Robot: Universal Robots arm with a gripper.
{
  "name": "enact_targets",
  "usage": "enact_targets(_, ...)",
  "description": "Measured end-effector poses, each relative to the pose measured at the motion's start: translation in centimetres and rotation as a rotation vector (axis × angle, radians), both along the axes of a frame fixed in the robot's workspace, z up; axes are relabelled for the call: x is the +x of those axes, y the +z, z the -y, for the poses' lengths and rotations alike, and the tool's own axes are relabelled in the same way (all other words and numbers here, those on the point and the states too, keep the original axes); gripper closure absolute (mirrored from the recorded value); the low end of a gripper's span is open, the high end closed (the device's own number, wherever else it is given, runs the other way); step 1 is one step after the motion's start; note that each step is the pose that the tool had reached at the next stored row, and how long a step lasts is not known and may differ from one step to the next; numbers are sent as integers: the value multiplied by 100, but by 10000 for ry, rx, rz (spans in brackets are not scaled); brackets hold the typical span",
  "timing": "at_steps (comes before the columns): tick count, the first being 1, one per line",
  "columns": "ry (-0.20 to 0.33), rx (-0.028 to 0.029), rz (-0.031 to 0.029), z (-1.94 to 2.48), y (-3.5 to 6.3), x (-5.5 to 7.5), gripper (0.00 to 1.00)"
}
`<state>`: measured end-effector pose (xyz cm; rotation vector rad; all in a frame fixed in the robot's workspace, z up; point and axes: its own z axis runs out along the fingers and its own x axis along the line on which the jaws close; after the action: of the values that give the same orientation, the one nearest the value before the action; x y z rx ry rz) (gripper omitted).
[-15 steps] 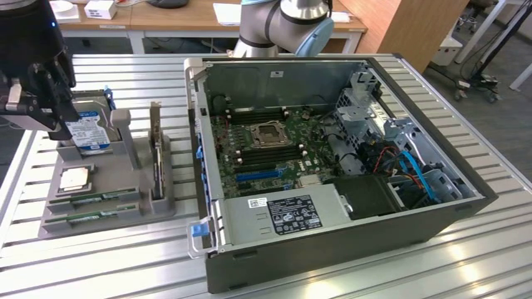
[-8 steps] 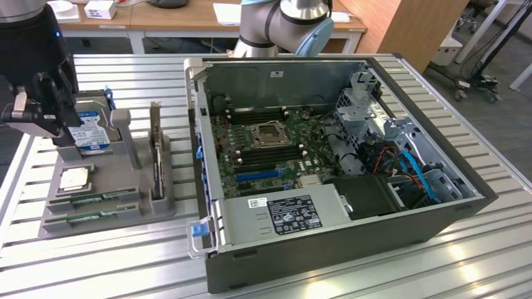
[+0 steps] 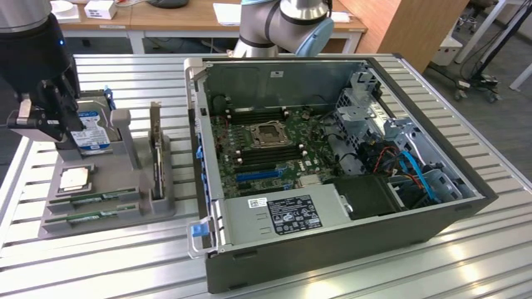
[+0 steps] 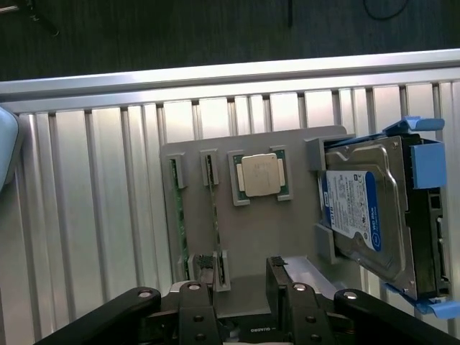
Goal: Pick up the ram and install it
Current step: 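Pick up the ram and move it above insertion slot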
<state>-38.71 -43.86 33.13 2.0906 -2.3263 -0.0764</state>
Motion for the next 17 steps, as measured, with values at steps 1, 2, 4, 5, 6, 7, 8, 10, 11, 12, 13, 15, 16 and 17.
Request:
enact_targets(1, 0, 0, -1, 0, -11, 0, 58)
enact_targets(2, 0, 0, 0, 0, -21, 0, 58)
enact_targets(4, 0, 0, 0, 0, -42, 0, 58)
enact_targets(5, 0, 1, 1, 0, -54, 0, 58)
enact_targets(6, 0, 0, 0, 0, -64, 0, 58)
enact_targets(7, 0, 0, 0, 0, -75, 0, 58)
enact_targets(8, 0, 0, 1, 0, -86, 0, 58)
enact_targets(10, 0, 1, 1, 0, -107, 0, 58)
enact_targets(11, 0, 0, 1, 0, -118, 0, 58)
enact_targets(12, 0, 0, 0, 0, -128, 0, 58)
enact_targets(13, 0, 0, 0, 0, -139, 0, 58)
enact_targets(15, 0, 0, 0, 0, -159, 0, 58)
enact_targets(16, 0, 0, 0, 0, -170, 0, 58)
enact_targets(17, 0, 0, 0, 0, -179, 0, 58)
